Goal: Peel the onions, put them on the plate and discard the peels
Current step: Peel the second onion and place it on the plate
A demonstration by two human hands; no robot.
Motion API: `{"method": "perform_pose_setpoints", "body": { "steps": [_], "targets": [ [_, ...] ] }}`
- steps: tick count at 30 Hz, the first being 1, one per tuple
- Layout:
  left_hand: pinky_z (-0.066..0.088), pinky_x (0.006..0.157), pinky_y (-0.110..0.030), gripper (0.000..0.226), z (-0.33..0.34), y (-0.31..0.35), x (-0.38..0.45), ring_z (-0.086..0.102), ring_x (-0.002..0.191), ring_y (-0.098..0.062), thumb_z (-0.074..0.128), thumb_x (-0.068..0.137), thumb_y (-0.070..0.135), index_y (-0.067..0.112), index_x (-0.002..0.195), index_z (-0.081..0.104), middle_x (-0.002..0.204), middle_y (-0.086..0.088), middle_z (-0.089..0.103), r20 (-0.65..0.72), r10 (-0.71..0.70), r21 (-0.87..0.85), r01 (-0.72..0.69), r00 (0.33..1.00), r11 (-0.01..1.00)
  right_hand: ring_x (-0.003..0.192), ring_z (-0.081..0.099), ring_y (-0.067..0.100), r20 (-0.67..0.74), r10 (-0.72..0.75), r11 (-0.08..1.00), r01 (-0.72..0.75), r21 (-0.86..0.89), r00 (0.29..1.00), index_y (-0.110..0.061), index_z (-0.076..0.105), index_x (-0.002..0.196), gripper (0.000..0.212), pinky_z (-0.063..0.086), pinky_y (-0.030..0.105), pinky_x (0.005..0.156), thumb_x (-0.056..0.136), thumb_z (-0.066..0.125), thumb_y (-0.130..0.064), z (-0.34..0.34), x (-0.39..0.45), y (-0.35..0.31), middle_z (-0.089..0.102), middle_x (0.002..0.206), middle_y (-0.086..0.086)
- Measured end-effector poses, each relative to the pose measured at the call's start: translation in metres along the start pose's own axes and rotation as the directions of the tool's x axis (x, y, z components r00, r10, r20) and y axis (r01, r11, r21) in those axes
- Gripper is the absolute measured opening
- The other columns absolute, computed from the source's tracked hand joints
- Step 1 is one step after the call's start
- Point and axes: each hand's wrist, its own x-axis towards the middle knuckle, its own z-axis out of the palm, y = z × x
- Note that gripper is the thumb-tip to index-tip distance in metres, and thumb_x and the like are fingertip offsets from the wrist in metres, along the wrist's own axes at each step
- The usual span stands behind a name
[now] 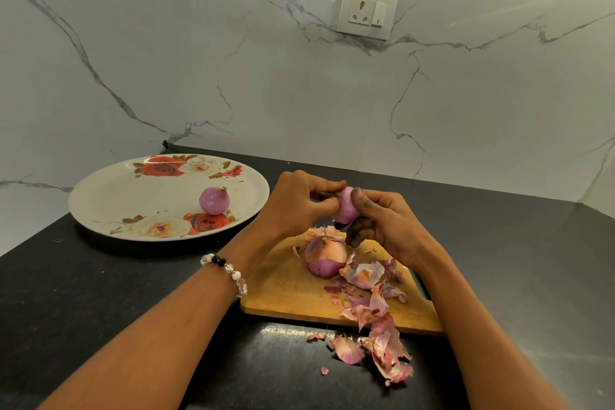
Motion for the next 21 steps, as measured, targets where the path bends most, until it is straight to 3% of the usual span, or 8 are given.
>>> {"method": "perform_pose_setpoints", "body": {
  "steps": [7, 11, 14, 17, 21],
  "targets": [
    [0.058, 0.074, -0.025, 0.024, 0.0006, -0.0034, 0.0020, 0.069, 0.090, -0.017, 0.058, 0.093, 0.008, 0.007, 0.115, 0.068, 0.107, -0.008, 0.071, -0.111, -0.068, -0.020, 0.066, 0.991, 0.998, 0.064, 0.067, 0.027, -0.008, 0.008, 1.000, -0.008, 0.015, 1.000, -0.008, 0.069, 0.109, 0.039, 0.059, 0.030, 0.059, 0.087, 0.057, -0.038, 0.0015, 0.0007, 0.0000, 0.072, 0.089, 0.019],
    [0.056, 0.077, -0.018, 0.021, -0.0009, 0.0000, 0.0031, 0.067, 0.085, -0.009, 0.061, 0.092, 0.014, 0.008, 0.111, 0.069, 0.101, -0.002, 0.071, -0.195, -0.056, -0.023, 0.052, 0.979, 0.998, 0.065, 0.067, 0.028, -0.013, -0.002, 1.000, 0.002, 0.023, 1.000, -0.009, 0.068, 0.112, 0.038, 0.059, 0.030, 0.059, 0.087, 0.056, -0.036, 0.0004, 0.0005, -0.0005, 0.071, 0.090, 0.020],
    [0.049, 0.074, -0.006, 0.028, -0.0057, 0.0025, 0.0024, 0.062, 0.083, -0.002, 0.071, 0.083, 0.025, 0.012, 0.108, 0.071, 0.097, 0.008, 0.067, -0.151, 0.036, 0.052, -0.029, 0.988, 0.998, 0.066, 0.067, 0.028, -0.012, -0.011, 1.000, 0.011, 0.018, 1.000, -0.009, 0.068, 0.111, 0.038, 0.059, 0.031, 0.059, 0.087, 0.056, -0.036, 0.0009, 0.0000, -0.0012, 0.071, 0.090, 0.019],
    [0.048, 0.072, -0.009, 0.036, -0.0053, -0.0009, 0.0024, 0.063, 0.084, -0.009, 0.078, 0.076, 0.026, 0.011, 0.109, 0.071, 0.099, -0.002, 0.071, -0.002, 0.187, 0.199, -0.183, 0.982, 0.963, 0.066, 0.068, 0.028, -0.009, -0.016, 0.999, 0.016, 0.028, 1.000, -0.007, 0.068, 0.112, 0.038, 0.060, 0.033, 0.060, 0.089, 0.056, -0.034, -0.0007, -0.0002, -0.0015, 0.072, 0.090, 0.019],
    [0.047, 0.071, -0.010, 0.030, -0.0051, -0.0028, 0.0018, 0.065, 0.077, -0.013, 0.079, 0.074, 0.017, 0.005, 0.101, 0.074, 0.091, -0.010, 0.073, -0.003, 0.291, 0.288, -0.277, 0.957, 0.917, 0.067, 0.068, 0.028, -0.007, -0.012, 1.000, 0.013, 0.027, 1.000, -0.008, 0.069, 0.110, 0.036, 0.060, 0.034, 0.061, 0.089, 0.056, -0.034, -0.0008, -0.0006, -0.0013, 0.072, 0.094, 0.022]
  ]
}}
